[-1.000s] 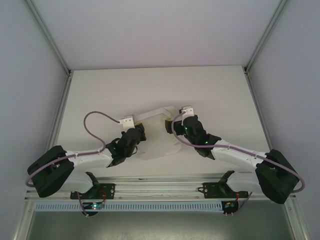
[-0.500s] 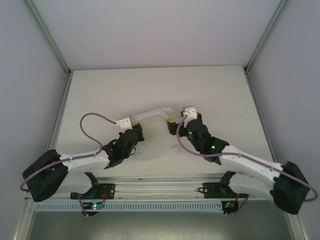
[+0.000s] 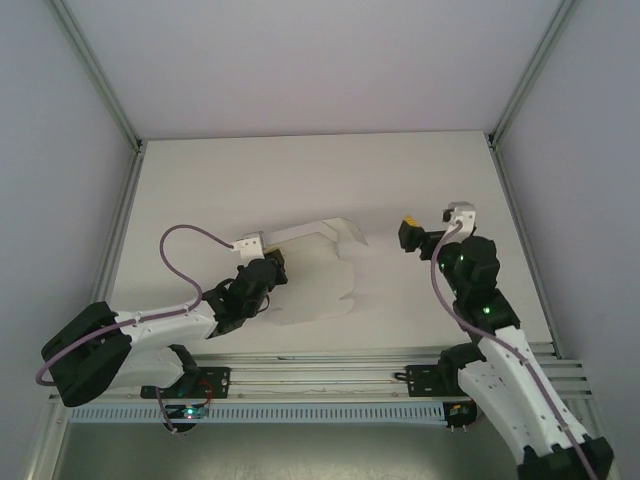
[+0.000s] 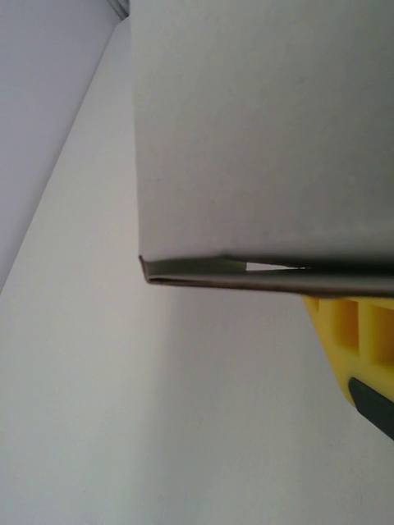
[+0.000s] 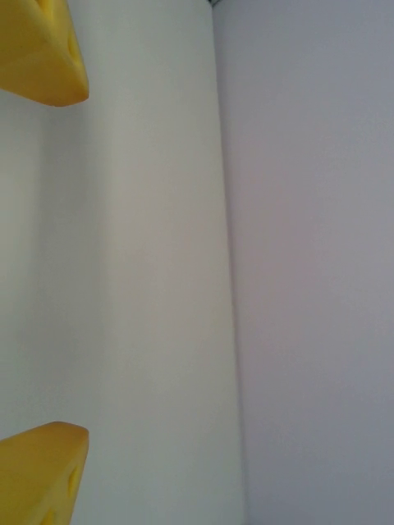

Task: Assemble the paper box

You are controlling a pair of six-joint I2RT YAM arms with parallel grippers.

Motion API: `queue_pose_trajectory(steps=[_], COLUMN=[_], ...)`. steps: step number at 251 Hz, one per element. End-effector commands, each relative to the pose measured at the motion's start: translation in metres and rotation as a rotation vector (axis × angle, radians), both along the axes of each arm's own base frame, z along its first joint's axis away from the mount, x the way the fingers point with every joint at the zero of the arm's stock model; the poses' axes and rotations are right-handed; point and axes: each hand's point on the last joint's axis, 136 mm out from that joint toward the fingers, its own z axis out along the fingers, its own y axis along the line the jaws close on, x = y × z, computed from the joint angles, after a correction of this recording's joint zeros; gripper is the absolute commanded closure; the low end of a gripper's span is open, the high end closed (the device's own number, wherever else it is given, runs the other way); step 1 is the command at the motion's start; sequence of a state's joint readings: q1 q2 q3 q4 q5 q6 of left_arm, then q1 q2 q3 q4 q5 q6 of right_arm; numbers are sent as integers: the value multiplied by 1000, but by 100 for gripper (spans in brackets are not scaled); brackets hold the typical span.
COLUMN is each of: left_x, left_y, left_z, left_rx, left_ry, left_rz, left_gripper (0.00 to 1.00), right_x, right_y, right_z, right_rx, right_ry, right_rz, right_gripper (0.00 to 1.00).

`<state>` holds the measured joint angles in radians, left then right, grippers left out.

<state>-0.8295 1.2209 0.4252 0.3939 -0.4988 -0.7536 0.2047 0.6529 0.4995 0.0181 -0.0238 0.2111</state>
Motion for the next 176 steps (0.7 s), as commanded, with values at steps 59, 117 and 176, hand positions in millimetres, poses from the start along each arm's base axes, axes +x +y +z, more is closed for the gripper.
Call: queue_pose_trajectory(steps=[59,117,176], left_x=[5,8,9], left_y=[-15,-21,-25], left_z=[12,10,10], left_rx=[29,32,22], left_ry=[-8,0,5], left_rz=[-69,-81,-90], left_gripper=[100,100,100], right_x=[18,-4,-28], right_y=[71,114,141], right_z=[-27,-25,-36], right_rx=[133,105,20], right_ry=[156,146,165], right_rz=[431,678,818], right_gripper=[5,11,25])
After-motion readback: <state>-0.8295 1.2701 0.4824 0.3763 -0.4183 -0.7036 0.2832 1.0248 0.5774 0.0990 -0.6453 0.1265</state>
